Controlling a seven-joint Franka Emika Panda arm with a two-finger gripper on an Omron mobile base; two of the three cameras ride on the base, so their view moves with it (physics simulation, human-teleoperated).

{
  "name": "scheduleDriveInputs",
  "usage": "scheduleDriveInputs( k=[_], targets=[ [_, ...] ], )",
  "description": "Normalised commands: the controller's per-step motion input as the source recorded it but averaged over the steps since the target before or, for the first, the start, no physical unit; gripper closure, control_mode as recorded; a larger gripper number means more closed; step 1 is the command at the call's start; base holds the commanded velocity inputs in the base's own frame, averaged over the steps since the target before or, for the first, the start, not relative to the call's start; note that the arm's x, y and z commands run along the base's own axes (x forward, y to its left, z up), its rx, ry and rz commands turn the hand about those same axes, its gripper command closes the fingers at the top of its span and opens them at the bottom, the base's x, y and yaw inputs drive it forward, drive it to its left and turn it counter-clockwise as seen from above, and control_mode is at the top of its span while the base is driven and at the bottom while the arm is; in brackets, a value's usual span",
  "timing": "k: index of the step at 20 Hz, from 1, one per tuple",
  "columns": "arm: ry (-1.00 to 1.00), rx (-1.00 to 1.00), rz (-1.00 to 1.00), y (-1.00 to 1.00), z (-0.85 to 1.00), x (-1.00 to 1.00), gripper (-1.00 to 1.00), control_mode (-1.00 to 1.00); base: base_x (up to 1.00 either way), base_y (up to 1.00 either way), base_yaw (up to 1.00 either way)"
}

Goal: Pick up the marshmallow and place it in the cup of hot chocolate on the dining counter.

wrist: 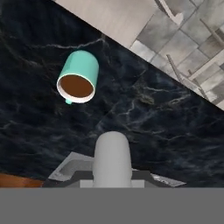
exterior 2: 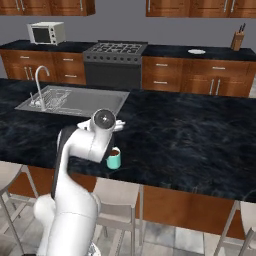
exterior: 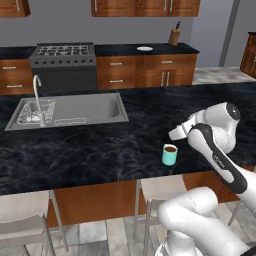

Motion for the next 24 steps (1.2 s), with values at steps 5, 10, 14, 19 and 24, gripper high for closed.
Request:
scheduleDriveInputs(
  k=[5,10,14,19,24],
  targets=[
    [0.07,0.01,0.34,-0.12,-0.36,0.74,1.0,-1.0,0.0,0.0,0.0],
    [0.05,0.0,0.14,-0.08,-0.16,0.54,1.0,-1.0,0.0,0.0,0.0],
    [-0.02,0.0,0.18,-0.39,-0.15,0.36,1.0,-1.0,0.0,0.0,0.0],
    [-0.11,0.0,0.31,-0.46,-0.21,0.3,1.0,-1.0,0.0,0.0,0.0],
    [-0.26,0.0,0.38,-0.44,-0.32,0.14,1.0,-1.0,0.0,0.0,0.0]
  ],
)
